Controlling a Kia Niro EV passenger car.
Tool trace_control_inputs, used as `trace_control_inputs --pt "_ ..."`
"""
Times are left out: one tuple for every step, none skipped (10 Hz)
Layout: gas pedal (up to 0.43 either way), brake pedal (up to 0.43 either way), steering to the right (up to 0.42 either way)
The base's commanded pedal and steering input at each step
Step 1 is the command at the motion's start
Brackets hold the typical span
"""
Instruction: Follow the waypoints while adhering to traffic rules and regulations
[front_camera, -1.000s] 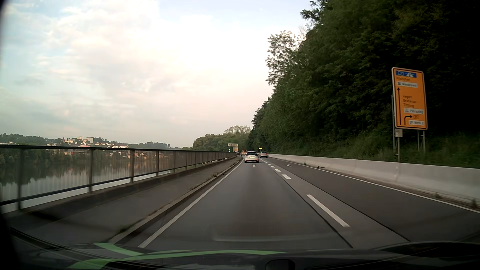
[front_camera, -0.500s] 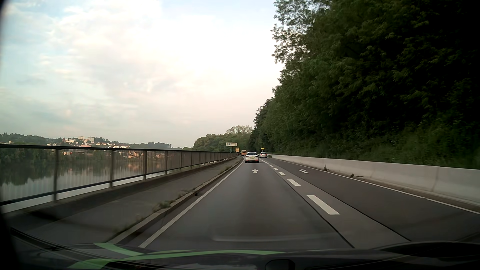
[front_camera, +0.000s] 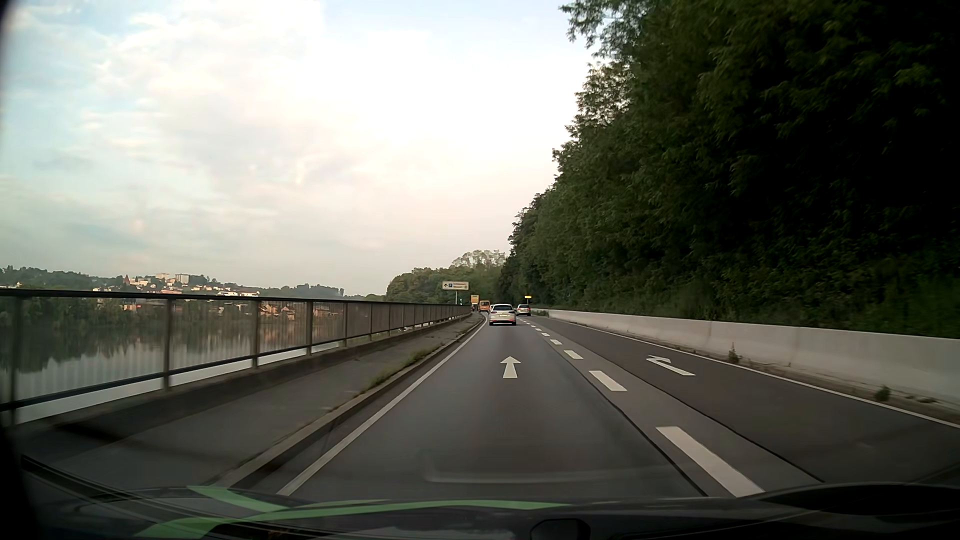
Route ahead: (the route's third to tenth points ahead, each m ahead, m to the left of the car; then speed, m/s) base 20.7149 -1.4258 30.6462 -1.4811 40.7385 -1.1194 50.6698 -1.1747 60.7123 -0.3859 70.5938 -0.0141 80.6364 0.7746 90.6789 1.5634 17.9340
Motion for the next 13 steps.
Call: trace_control_inputs --pt "0.098 0.0 -0.002" --pt "0.098 0.0 -0.002" --pt "0.098 0.0 -0.002" --pt "0.098 0.0 -0.002" --pt "0.098 0.0 -0.002" --pt "0.11 0.0 -0.002" --pt "0.13 0.0 -0.002" --pt "0.157 0.0 -0.002" --pt "0.169 0.0 -0.002" --pt "0.169 0.0 -0.002" --pt "0.169 0.0 -0.002" --pt "0.169 0.0 -0.002" --pt "0.169 0.0 -0.002"
